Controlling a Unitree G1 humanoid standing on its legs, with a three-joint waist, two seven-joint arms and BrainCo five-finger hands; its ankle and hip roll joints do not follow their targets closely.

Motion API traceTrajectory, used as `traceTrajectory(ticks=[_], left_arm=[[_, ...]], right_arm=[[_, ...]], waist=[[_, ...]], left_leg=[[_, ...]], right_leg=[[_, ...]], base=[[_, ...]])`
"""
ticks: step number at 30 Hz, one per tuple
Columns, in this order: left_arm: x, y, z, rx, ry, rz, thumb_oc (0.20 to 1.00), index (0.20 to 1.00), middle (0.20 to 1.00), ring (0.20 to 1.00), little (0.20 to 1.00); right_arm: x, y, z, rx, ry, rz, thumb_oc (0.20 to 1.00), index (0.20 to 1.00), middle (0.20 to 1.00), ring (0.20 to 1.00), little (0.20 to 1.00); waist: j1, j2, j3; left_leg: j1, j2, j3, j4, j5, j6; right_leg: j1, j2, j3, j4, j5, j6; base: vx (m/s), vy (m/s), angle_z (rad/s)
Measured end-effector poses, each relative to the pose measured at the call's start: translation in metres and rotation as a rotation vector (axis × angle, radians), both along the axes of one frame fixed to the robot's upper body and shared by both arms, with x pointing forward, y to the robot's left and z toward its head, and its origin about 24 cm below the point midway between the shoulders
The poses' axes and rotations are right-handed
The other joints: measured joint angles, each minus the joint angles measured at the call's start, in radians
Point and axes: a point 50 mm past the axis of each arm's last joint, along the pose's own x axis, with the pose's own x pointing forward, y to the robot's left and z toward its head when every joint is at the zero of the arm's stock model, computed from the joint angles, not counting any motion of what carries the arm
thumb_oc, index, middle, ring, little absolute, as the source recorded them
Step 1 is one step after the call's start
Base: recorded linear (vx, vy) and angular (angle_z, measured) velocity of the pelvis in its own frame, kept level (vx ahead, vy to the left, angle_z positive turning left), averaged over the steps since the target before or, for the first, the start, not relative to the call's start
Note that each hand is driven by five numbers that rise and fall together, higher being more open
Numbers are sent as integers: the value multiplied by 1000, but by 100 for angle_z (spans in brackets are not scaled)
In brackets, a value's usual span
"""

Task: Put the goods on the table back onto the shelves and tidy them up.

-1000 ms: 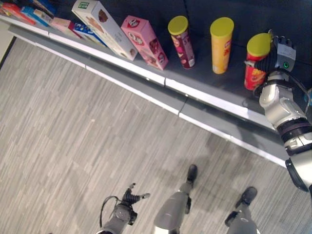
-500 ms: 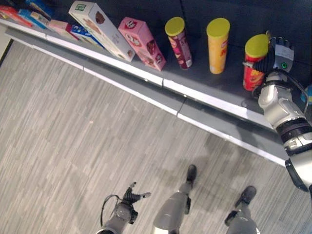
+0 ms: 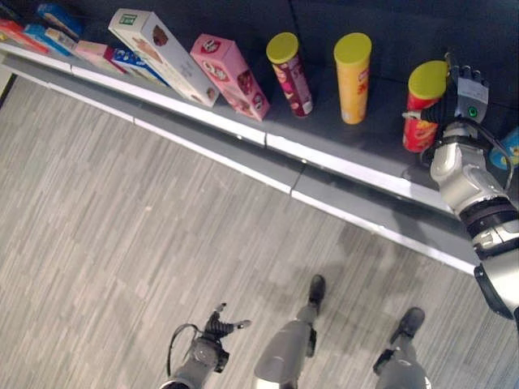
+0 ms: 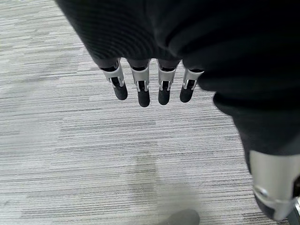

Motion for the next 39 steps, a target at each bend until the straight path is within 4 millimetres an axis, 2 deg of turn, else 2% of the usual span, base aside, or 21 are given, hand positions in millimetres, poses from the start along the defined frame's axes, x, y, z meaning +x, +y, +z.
traceTrajectory(ticks=[4, 9, 13, 16, 19, 20, 22, 23, 24, 25, 26, 27, 28, 31, 33, 35, 36, 39], left_arm=[[-1, 1, -1, 5, 6, 4, 1000, 1000, 1000, 1000, 1000], [6, 3, 2, 18, -4, 10, 1000, 1000, 1000, 1000, 1000], [8, 4, 2, 29, 2, 18, 1000, 1000, 1000, 1000, 1000], [9, 5, 3, 32, 0, 19, 1000, 1000, 1000, 1000, 1000], [7, 8, 2, 42, 17, 34, 1000, 1000, 1000, 1000, 1000], [5, 13, 2, 47, 25, 63, 1000, 1000, 1000, 1000, 1000], [-2, 18, 1, 37, 35, 87, 1000, 1000, 1000, 1000, 1000], [-9, 23, 0, 46, 56, 87, 1000, 1000, 1000, 1000, 1000], [-9, 23, -1, 46, 71, 72, 1000, 1000, 1000, 1000, 1000], [-10, 24, -1, 42, 81, 60, 1000, 1000, 1000, 1000, 1000], [-12, 25, -2, 49, 95, 43, 1000, 1000, 1000, 1000, 1000], [-17, 27, -3, 42, 116, 37, 1000, 1000, 1000, 1000, 1000], [-20, 27, -4, 38, 126, 35, 1000, 1000, 1000, 1000, 1000], [-25, 26, -7, 28, 163, -4, 1000, 1000, 1000, 1000, 1000], [-35, 24, -12, 8, 199, -25, 1000, 1000, 1000, 1000, 1000], [-39, 21, -14, -6, 215, -41, 1000, 1000, 1000, 1000, 1000], [-44, 19, -17, -20, 240, -57, 1000, 1000, 1000, 1000, 1000], [-53, 16, -22, -37, 286, -68, 1000, 1000, 1000, 1000, 1000]], right_arm=[[0, 6, 1, 3, -9, 19, 1000, 1000, 1000, 1000, 1000], [-8, 28, 17, -3, -97, 124, 1000, 1000, 1000, 1000, 1000], [-24, 46, 23, 10, -192, 229, 1000, 1000, 1000, 1000, 1000], [-32, 46, 20, 15, -226, 240, 1000, 1000, 1000, 1000, 1000], [-51, 48, 9, 93, -264, 306, 1000, 1000, 1000, 1000, 1000], [-69, 51, -20, 173, -188, 396, 1000, 1000, 1000, 1000, 1000], [-85, 54, -55, 338, -53, 503, 1000, 1000, 1000, 1000, 1000], [-101, 55, -99, 520, 152, 589, 1000, 1000, 1000, 1000, 1000], [-108, 50, -121, 602, 269, 609, 1000, 1000, 1000, 1000, 1000], [-120, 42, -146, 686, 387, 606, 1000, 1000, 1000, 1000, 1000], [-136, 35, -175, 778, 527, 594, 1000, 1000, 1000, 1000, 1000], [-163, 25, -213, 888, 713, 556, 1000, 1000, 1000, 1000, 1000], [-178, 21, -232, 945, 824, 539, 1000, 1000, 1000, 1000, 1000], [-206, 7, -268, 1034, 1089, 517, 1000, 1000, 1000, 1000, 1000], [-230, -5, -299, 1130, 1246, 428, 1000, 1000, 1000, 1000, 1000], [-245, -13, -312, 1158, 1335, 373, 1000, 1000, 1000, 1000, 1000], [-258, -22, -327, 1199, 1403, 298, 1000, 1000, 1000, 1000, 1000], [-286, -34, -357, 1303, 1464, 98, 1000, 1000, 1000, 1000, 1000]], waist=[[-18, -12, 4], [-25, -32, 2], [-42, -74, -2], [-57, -103, -12], [-80, -140, -21], [-94, -174, -23], [-119, -211, -42], [-136, -246, -57], [-163, -262, -62], [-172, -275, -73], [-186, -288, -83], [-189, -297, -99], [-199, -307, -112], [-235, -307, -134], [-229, -303, -178], [-239, -295, -205], [-240, -285, -217], [-234, -273, -246]], left_leg=[[1, 1, 0, 0, 0, 0], [4, 3, 3, 0, 0, 0], [16, 2, 3, 0, 0, 0], [29, 3, 4, 0, 0, 0], [47, 4, 19, 0, -1, -1], [75, 8, 41, 0, -6, -7], [92, 14, 68, 0, -14, -15], [112, 22, 96, -1, -20, -20], [125, 26, 111, -1, -31, -22], [135, 29, 121, -1, -37, -28], [151, 34, 135, -5, -45, -29], [169, 40, 146, -6, -49, -27], [181, 44, 159, -7, -59, -24], [198, 55, 179, -7, -59, -21], [214, 63, 191, -7, -62, -25], [220, 66, 196, -7, -66, -26], [238, 69, 202, -7, -66, -25], [257, 74, 211, -7, -76, -27]], right_leg=[[1, 0, 0, 0, 0, 0], [2, 3, 3, 0, 1, -1], [15, 1, 5, 0, 2, -2], [25, 2, 9, 0, 2, -2], [34, 2, 24, 0, 2, -2], [54, 3, 38, 0, 1, -2], [60, 6, 51, 0, 1, -1], [69, 10, 77, 0, 0, -2], [72, 12, 89, 0, 0, -2], [77, 15, 98, 0, 0, -2], [86, 17, 109, 0, -2, 0], [107, 18, 117, 0, -6, -2], [108, 19, 131, 0, -15, -4], [115, 28, 146, 0, -10, -5], [125, 35, 153, 0, -18, -8], [125, 37, 158, -1, -18, -7], [136, 39, 165, -1, -18, -7], [154, 44, 173, -1, -27, -2]], base=[[0, 0, 0], [0, 0, 0], [0, 0, 0], [0, 0, 0], [14, -14, -13], [43, -36, -23], [44, -12, -32], [40, 6, -45], [100, -9, -46], [45, -5, -30], [92, -16, -29], [39, -5, -33], [83, -31, -31], [43, -16, -18], [42, -11, -12], [30, -12, -12], [41, -18, -10], [29, -10, -9]])
